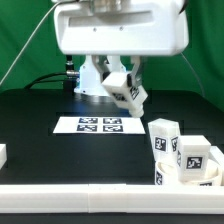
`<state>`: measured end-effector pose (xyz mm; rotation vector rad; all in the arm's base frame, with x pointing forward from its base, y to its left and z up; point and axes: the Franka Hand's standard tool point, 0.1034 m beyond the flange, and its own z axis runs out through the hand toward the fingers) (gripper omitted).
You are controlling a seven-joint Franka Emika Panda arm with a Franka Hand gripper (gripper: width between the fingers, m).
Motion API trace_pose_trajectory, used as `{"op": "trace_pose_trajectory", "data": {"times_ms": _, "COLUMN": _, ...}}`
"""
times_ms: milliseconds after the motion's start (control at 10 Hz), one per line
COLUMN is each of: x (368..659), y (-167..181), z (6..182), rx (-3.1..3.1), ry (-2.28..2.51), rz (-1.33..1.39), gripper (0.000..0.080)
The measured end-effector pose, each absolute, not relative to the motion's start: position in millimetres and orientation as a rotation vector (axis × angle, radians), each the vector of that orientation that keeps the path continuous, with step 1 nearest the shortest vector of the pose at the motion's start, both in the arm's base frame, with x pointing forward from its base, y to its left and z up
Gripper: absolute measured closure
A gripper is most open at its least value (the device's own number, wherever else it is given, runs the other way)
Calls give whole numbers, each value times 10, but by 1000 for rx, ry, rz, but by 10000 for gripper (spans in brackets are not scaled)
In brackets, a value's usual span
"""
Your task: Assemble stool
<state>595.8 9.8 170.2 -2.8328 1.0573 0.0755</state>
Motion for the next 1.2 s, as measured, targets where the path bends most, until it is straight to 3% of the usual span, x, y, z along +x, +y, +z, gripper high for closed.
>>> {"op": "trace_pose_trajectory", "data": {"times_ms": 300, "x": 5985, "y": 581, "z": 1757, "rx": -2778, "ry": 1183, "rz": 72, "gripper": 459}}
{"op": "trace_pose_trajectory", "data": {"times_ms": 500, "x": 6001, "y": 595, "z": 1750, "rx": -2783, "ry": 1167, "rz": 48, "gripper": 459}}
{"op": "trace_pose_trajectory", "data": {"times_ms": 700, "x": 6100, "y": 703, "z": 1752, "rx": -2782, "ry": 1184, "rz": -121, "gripper": 459}}
{"op": "trace_pose_trajectory", "data": {"times_ms": 1000, "x": 6221, "y": 1210, "z": 1674, "rx": -2798, "ry": 1126, "rz": -357, "gripper": 459}}
{"op": "trace_pose_trajectory", "data": {"times_ms": 1200, "x": 6221, "y": 1265, "z": 1618, "rx": -2799, "ry": 1119, "rz": -375, "gripper": 459}}
